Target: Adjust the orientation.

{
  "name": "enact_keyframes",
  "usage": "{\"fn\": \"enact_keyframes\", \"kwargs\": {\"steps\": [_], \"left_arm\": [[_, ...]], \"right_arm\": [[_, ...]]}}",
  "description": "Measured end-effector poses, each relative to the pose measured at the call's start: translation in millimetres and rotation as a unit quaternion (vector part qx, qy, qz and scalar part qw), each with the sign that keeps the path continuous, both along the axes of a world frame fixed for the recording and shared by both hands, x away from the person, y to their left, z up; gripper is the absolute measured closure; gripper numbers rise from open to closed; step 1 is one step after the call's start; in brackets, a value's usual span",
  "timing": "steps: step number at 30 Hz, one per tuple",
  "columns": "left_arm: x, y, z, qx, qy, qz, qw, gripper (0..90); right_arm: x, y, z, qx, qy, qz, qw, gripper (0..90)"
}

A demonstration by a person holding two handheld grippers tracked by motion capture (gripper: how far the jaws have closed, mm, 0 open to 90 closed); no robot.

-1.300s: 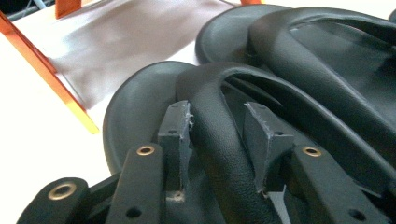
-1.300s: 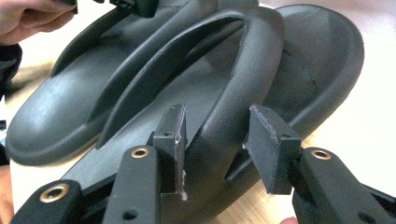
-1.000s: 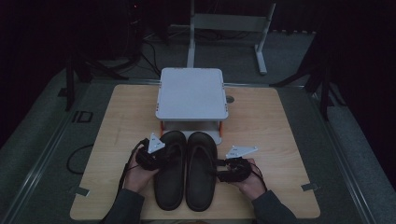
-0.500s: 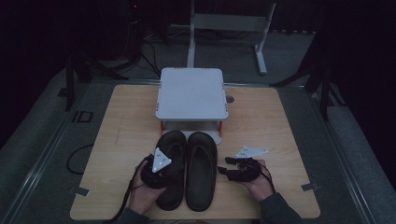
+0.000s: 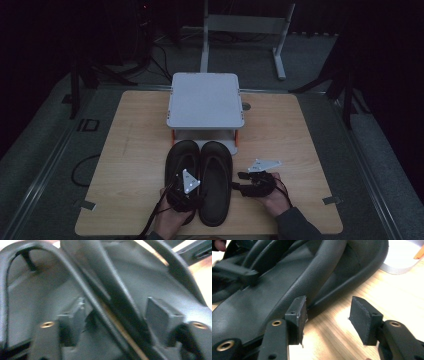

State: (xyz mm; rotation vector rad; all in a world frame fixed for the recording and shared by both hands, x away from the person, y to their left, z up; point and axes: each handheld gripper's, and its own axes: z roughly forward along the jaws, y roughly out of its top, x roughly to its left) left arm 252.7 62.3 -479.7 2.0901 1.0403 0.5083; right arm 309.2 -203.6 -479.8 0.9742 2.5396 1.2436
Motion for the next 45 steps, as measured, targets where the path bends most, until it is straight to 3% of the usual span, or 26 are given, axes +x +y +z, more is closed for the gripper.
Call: {"fn": "enact_keyframes", "kwargs": {"steps": [6, 9, 16, 20, 24, 30, 39, 45], "left_arm": [[-2.2, 4.2, 2.2, -0.007, 0.009, 0.006, 0.9999, 46.2], [-5.3, 4.8, 3.5, 0.006, 0.011, 0.006, 0.9999, 51.8], [-11.5, 21.5, 5.1, 0.015, 0.009, 0.017, 0.9997, 61.4], [-16.6, 38.9, 6.4, 0.029, 0.008, 0.024, 0.9993, 63.5], [-17.6, 49.8, 5.5, 0.018, 0.010, 0.034, 0.9992, 62.1], [-16.5, 44.3, 3.8, 0.019, -0.001, 0.050, 0.9986, 60.5], [-9.6, 40.6, 0.4, -0.004, 0.001, 0.073, 0.9973, 60.7], [-10.1, 40.8, 1.1, 0.001, 0.001, 0.073, 0.9973, 67.9]], "right_arm": [[-1.5, 1.9, 1.4, 0.005, -0.006, 0.012, 0.9999, 47.8], [-1.3, 1.2, 1.9, 0.007, -0.006, 0.010, 0.9999, 47.7], [1.5, -3.8, 2.2, 0.012, -0.007, -0.002, 0.9999, 47.7], [1.7, -3.0, 1.3, 0.010, -0.005, -0.002, 0.9999, 47.5], [2.9, -3.6, 0.3, 0.010, -0.004, -0.005, 0.9999, 47.4], [3.5, -3.9, -0.1, 0.009, -0.004, -0.006, 0.9999, 47.4], [4.6, -6.2, -1.3, 0.011, -0.002, -0.011, 0.9999, 47.4], [5.3, -7.8, -1.6, 0.012, -0.003, -0.014, 0.9998, 47.4]]}}
